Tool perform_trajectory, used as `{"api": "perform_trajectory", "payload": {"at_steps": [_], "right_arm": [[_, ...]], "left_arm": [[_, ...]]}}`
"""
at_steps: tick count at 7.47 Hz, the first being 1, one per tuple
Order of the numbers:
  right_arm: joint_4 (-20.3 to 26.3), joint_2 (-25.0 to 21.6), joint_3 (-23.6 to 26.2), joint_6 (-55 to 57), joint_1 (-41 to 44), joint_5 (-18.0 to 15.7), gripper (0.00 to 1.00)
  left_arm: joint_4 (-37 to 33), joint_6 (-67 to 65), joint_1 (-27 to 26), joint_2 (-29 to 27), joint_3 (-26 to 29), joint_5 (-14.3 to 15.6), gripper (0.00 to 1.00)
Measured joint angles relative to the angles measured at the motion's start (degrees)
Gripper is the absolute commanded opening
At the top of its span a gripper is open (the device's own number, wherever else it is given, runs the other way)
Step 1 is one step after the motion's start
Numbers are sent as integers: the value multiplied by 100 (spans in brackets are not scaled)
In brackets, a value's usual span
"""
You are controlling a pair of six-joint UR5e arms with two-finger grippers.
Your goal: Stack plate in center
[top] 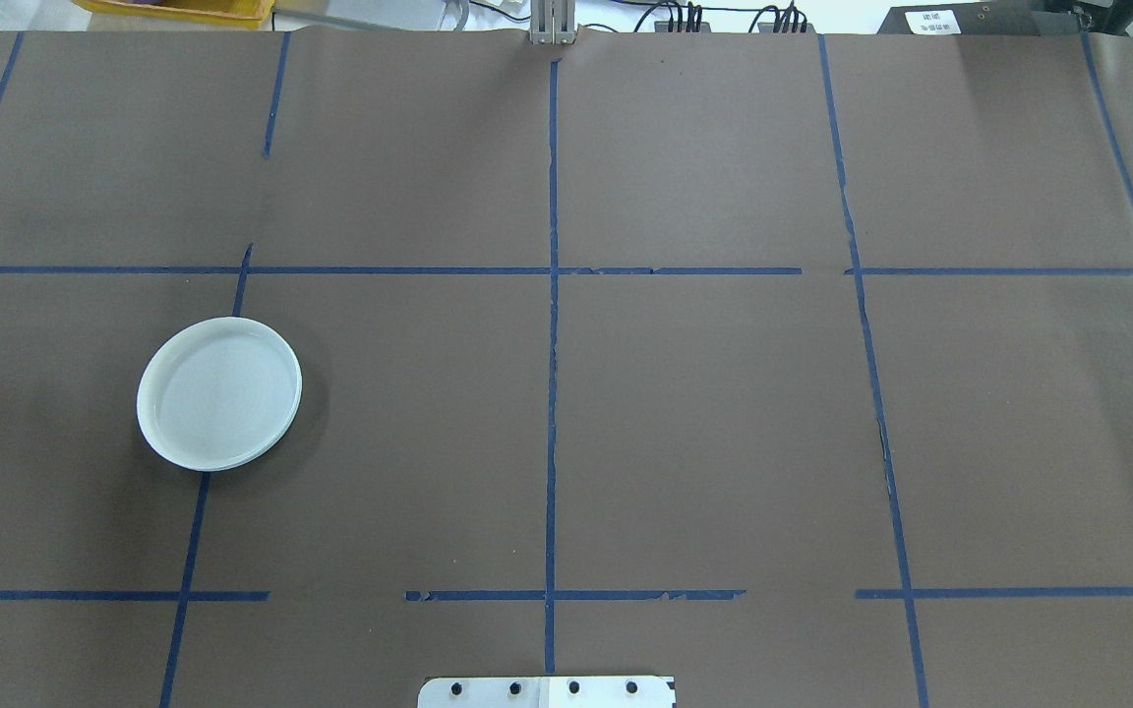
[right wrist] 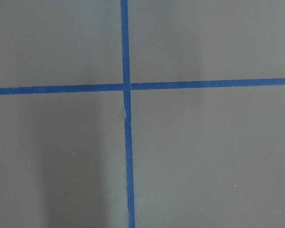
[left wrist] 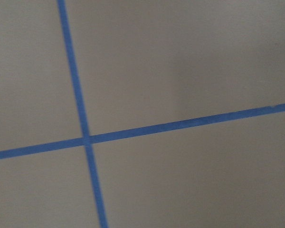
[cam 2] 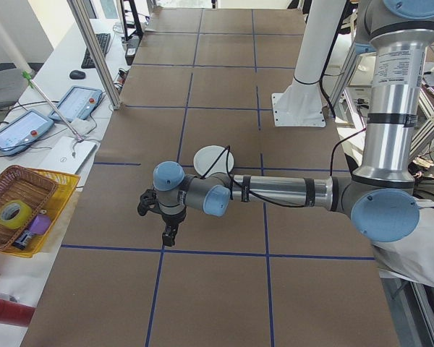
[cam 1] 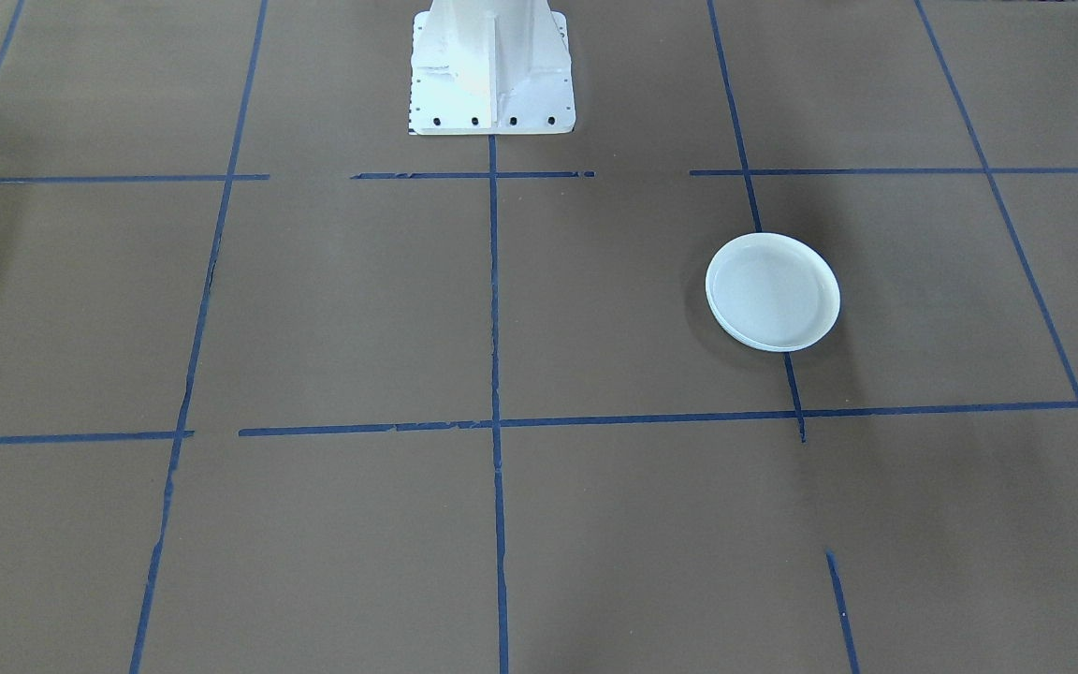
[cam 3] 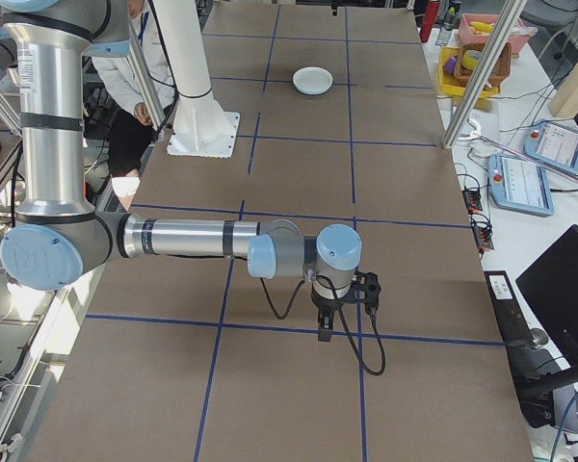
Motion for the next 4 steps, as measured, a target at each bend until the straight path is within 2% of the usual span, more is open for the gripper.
{"api": "perform_trajectory", "payload": {"at_steps": [2,4], "right_arm": [[0,0,0,0,-1,1,100],[0,0,0,0,-2,7,100]], "left_arm": [[393,344,-474,27,-32,0,100],[579,404,-694,23,-76,-172,100]]}}
